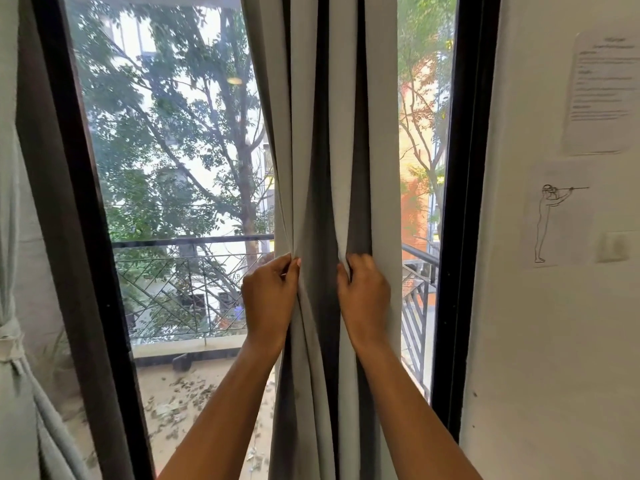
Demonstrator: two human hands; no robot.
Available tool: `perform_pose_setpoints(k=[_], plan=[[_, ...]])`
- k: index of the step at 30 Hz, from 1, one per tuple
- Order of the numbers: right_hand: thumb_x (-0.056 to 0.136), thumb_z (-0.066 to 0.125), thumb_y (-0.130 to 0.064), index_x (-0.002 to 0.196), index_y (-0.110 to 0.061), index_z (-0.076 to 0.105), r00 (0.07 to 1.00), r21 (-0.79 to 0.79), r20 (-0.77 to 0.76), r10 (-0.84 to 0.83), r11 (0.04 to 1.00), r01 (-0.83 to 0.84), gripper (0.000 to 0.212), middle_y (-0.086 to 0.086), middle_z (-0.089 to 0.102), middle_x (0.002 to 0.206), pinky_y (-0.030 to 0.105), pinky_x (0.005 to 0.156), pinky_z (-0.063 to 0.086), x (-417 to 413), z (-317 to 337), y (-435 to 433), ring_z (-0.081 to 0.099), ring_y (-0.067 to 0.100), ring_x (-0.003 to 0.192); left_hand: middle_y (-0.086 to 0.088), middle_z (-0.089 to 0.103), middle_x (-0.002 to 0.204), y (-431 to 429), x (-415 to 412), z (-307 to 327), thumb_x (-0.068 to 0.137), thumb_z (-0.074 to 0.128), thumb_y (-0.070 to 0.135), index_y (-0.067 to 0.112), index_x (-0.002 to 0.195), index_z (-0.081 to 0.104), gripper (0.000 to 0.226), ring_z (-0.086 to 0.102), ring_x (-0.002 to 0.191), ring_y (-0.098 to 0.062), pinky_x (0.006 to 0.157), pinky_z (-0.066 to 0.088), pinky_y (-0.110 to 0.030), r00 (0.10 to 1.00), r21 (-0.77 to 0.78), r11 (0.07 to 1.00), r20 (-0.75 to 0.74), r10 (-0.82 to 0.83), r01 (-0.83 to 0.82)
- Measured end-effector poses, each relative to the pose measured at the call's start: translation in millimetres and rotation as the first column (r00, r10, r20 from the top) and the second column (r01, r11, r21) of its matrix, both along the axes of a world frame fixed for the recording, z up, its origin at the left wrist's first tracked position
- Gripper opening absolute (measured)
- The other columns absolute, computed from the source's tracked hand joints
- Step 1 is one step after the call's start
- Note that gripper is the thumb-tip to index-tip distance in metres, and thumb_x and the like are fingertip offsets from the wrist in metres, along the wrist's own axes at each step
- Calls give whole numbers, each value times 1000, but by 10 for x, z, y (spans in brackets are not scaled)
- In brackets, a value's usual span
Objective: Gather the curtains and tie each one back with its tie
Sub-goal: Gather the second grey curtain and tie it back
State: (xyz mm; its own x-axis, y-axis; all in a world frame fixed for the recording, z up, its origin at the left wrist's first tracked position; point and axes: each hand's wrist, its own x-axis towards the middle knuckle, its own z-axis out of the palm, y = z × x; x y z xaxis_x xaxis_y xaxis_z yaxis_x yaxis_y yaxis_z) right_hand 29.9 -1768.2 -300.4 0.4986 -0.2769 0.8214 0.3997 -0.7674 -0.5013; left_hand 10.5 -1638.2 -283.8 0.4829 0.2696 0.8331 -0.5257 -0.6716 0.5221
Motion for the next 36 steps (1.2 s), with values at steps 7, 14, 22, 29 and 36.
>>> perform_pose_setpoints(k=[7,14,22,29,36], plan=[[95,50,-16,116,-10,63,992,-215,-2,130,968,-127,25,8,60,96,19,64,39,-334,-27,312,62,22,79,-9,71,66,-124,6,-35,94,60,33,20,79,76,25,68,66,-17,65,58,-43,910,-281,887,-89,-404,366],[90,54,-33,121,-17,60,988,-248,154,-18,967,56,36,7,59,116,40,87,48,-335,-1,-183,53,27,107,15,64,52,-74,40,40,88,68,22,19,76,76,15,57,52,6,59,49,-19,949,-191,936,-58,-311,295],[92,58,-24,123,-11,56,989,174,-117,-90,979,110,34,11,67,109,38,82,50,-94,-56,-455,65,31,98,-1,75,74,-131,-15,-18,89,65,22,15,81,75,15,70,75,-10,72,53,-27,982,-74,981,-44,-185,181],[91,60,-15,137,-9,48,983,-212,179,40,977,-1,47,3,68,92,18,55,49,-367,-258,192,64,13,62,-6,74,73,-183,-40,-24,90,66,23,14,88,77,15,71,71,-20,70,57,-42,977,-108,973,-52,-209,202],[97,50,-19,125,-9,58,983,-275,81,162,952,-134,31,7,72,92,34,65,59,-343,-197,247,67,20,67,7,74,72,-118,-118,-44,89,67,35,38,85,72,7,72,72,-11,72,60,-43,905,-223,894,-92,-416,388]])
